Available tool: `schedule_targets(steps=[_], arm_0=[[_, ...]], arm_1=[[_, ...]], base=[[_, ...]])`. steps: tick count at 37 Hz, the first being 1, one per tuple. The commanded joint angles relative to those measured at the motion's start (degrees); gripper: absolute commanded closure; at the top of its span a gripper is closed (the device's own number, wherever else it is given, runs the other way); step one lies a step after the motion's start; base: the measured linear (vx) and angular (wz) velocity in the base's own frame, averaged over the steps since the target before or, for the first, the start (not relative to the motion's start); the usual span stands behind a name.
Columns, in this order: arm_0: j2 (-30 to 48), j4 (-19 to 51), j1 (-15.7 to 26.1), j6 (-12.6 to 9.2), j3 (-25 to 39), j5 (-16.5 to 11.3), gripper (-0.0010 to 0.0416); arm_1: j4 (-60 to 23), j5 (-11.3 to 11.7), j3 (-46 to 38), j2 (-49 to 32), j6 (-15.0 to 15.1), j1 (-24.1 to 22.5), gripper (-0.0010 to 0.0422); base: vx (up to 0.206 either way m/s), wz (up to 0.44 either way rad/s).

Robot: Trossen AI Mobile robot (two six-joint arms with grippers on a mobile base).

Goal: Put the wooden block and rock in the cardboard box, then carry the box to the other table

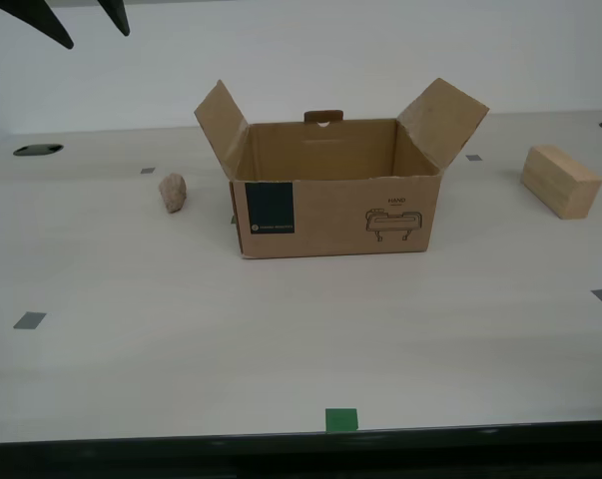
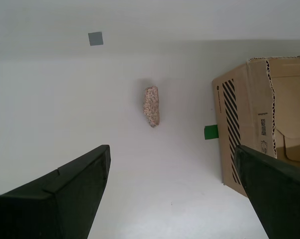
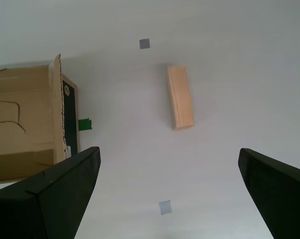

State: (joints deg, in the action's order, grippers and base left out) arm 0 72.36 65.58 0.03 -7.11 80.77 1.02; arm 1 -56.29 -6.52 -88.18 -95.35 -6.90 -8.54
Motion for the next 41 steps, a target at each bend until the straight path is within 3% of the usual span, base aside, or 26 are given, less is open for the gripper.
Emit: schedule_targets(steps=[1,7,17,26,41], arm_0=[[0.8,0.9,0.0,-0.4,0.0,-0.1,0.0019],[3.2,1.3,0.0,0.3,0.0,0.0,0.0019],[9.8,1.2,-0.5,4.2,0.0,0.2,0.002],[15.4,0.3,-1.7,6.4,0.9,0.2,0.0042],[24.1,2.1,-5.3,7.2,12.2,0.2,0.0099]], arm_1=[[-0.2,0.1,0.0,0.0,0.0,-0.1,0.0074],[-0.3,0.1,0.0,0.0,0.0,-0.1,0.0074],[-2.0,0.1,0.0,0.0,0.1,-0.2,0.0074],[-2.4,0.1,0.0,0.0,0.2,-0.2,0.0074],[-2.3,0.1,0.0,0.0,0.2,-0.2,0.0074]], base=[[0.0,0.0],[0.0,0.0],[0.0,0.0],[0.0,0.0],[0.0,0.0]])
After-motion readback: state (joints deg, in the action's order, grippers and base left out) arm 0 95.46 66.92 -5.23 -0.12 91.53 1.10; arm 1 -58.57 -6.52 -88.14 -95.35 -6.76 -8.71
